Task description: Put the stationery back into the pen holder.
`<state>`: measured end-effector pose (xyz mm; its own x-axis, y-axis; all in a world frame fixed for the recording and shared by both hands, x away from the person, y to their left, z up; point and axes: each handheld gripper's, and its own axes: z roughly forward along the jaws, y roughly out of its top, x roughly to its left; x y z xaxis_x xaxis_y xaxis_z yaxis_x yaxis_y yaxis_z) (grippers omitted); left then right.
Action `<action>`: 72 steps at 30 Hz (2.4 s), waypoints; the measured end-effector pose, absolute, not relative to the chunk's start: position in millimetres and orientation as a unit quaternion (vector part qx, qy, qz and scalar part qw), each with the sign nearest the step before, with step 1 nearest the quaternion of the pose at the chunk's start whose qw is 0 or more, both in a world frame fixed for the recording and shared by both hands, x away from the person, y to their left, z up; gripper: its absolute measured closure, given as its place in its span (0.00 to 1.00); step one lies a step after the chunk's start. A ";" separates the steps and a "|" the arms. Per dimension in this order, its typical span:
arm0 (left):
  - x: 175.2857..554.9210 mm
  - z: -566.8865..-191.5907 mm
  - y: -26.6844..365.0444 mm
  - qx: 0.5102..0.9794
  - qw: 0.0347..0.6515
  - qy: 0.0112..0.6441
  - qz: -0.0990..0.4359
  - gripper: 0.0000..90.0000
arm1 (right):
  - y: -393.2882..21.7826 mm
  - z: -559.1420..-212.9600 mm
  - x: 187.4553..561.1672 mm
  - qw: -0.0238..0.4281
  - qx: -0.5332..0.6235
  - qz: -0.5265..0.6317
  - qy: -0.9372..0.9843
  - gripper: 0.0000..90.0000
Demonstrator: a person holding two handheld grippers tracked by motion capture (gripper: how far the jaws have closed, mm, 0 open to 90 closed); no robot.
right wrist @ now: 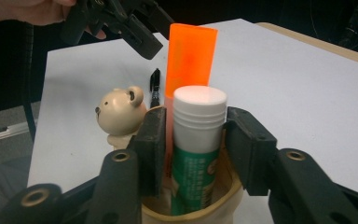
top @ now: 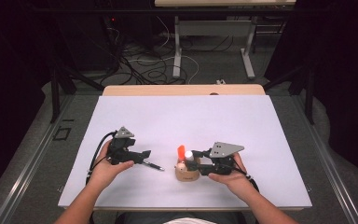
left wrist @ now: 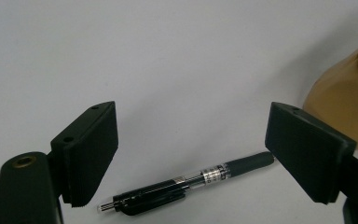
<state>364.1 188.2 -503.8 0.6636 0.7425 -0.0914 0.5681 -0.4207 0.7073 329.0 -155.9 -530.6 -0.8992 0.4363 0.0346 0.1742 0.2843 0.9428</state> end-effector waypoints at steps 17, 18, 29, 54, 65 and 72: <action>364.7 -505.7 189.2 0.835 0.366 0.395 0.117 0.20 | -168.8 -514.3 323.7 0.104 0.230 0.595 0.763 0.43; 364.6 -505.8 189.1 0.834 0.366 0.397 0.117 0.20 | -169.9 -513.1 324.4 0.108 0.233 0.594 0.763 0.41; 364.9 -506.4 189.9 0.836 0.363 0.395 0.116 0.20 | -186.7 -500.3 330.1 0.138 0.300 0.547 0.770 0.24; 361.0 -493.7 165.4 0.922 0.256 0.247 0.152 0.35 | -223.2 -513.2 345.1 0.166 0.441 0.494 0.731 0.17; 357.3 -482.4 153.7 0.953 0.190 0.160 0.176 0.40 | -225.7 -515.7 346.1 0.156 0.451 0.494 0.726 0.17; 355.9 -483.5 140.1 0.966 0.149 0.080 0.194 0.45 | -228.1 -516.2 346.6 0.153 0.456 0.496 0.723 0.17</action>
<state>355.9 140.1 -483.5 0.9121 0.2115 0.3512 0.0960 -0.9430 0.3186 346.6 -228.1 -516.2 -0.5382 0.8105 0.2310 0.5076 0.0929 0.8566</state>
